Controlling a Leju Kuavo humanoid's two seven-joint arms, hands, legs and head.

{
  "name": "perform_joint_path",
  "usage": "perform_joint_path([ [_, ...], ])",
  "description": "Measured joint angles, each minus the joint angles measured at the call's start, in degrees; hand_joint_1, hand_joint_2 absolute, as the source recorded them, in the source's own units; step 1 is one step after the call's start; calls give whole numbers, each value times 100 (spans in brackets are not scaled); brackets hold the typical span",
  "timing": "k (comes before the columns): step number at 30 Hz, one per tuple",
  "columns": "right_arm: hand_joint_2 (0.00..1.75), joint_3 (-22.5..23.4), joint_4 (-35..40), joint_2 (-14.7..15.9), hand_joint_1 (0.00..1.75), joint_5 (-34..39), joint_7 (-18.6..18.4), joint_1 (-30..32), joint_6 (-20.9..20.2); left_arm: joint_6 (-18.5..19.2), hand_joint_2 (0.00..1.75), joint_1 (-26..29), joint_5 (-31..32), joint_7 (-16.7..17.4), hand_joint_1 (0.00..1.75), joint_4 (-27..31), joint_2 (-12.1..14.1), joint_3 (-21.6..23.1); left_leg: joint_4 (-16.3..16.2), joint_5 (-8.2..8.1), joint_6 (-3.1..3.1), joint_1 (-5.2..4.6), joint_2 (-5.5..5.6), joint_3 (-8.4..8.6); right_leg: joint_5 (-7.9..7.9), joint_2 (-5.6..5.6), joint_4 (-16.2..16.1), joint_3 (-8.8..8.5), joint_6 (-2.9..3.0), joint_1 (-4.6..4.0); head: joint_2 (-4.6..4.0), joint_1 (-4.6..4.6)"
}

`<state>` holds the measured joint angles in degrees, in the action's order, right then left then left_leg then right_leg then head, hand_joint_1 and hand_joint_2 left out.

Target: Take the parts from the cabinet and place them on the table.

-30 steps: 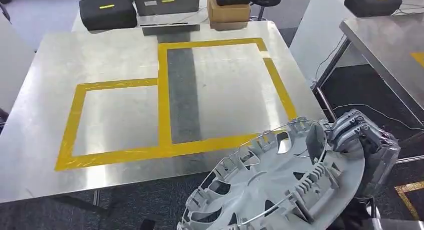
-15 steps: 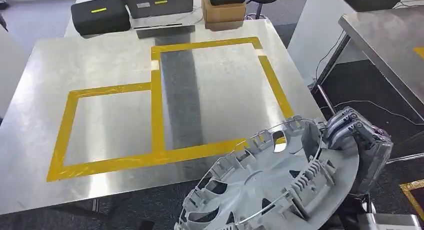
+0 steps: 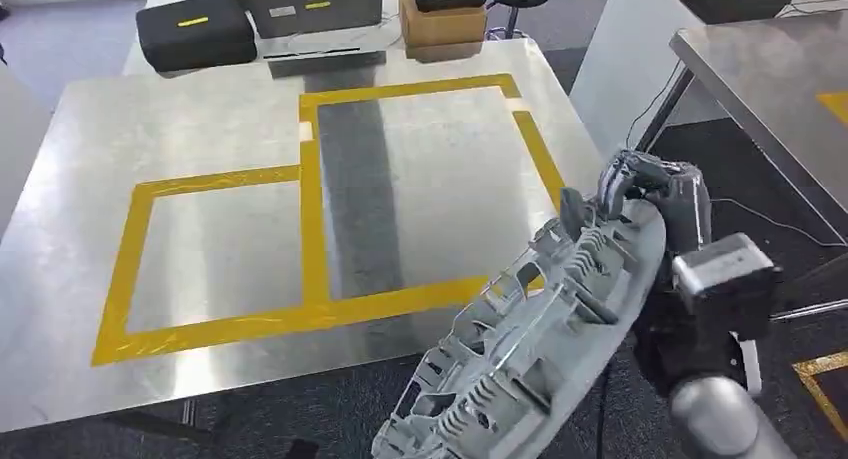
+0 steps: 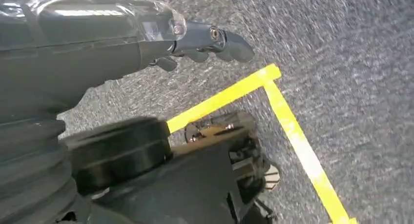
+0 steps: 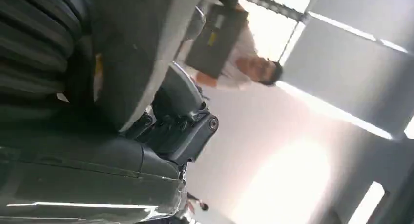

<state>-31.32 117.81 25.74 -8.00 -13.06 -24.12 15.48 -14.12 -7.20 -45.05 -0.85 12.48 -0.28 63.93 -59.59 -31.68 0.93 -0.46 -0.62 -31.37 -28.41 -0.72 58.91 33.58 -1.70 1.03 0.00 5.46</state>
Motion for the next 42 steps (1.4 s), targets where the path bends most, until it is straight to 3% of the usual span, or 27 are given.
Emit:
perform_joint_path([
  [4,175,-61,-370,427,175,81,-979,-1055,-810,70,175,-36,33,33,0,0,-97,55,0,4,7,-1,1,-4,4,2,-4,-2,0,1,0,-6],
  [10,175,-445,-835,881,175,90,-1998,-2581,-1918,162,175,-53,9,44,0,-2,-265,77,0,4,7,-2,0,-11,5,2,-9,-1,-3,2,0,-2],
  [15,175,-1012,-1213,1034,175,249,-2551,-3610,-2318,245,175,-65,-105,-4,0,-4,-361,77,1,3,7,0,2,-14,5,6,-13,2,-3,1,0,-13],
  [21,175,-1559,-1717,1122,175,317,-2676,-4409,-2484,267,175,-61,-177,-35,0,-9,-374,77,1,3,7,1,2,-16,5,6,-14,1,-3,1,0,-17],
  [27,175,-1969,-2212,1119,175,154,-2683,-4828,-2702,280,175,-55,-197,-37,0,-11,-378,75,1,3,7,1,2,-16,5,6,-17,0,-3,1,0,-20],
  [35,175,-2573,-2989,837,175,-1261,-2683,-5308,-4156,287,175,-63,-203,28,0,-55,-400,74,2,3,7,2,-18,-21,5,2,-18,2,-3,0,0,-22],
  [42,175,-3008,-3445,457,175,-1775,-2692,-5543,-4442,232,175,-63,-236,74,0,-66,-391,74,2,3,7,6,-41,-26,5,-4,-19,2,-3,-2,0,-22],
])
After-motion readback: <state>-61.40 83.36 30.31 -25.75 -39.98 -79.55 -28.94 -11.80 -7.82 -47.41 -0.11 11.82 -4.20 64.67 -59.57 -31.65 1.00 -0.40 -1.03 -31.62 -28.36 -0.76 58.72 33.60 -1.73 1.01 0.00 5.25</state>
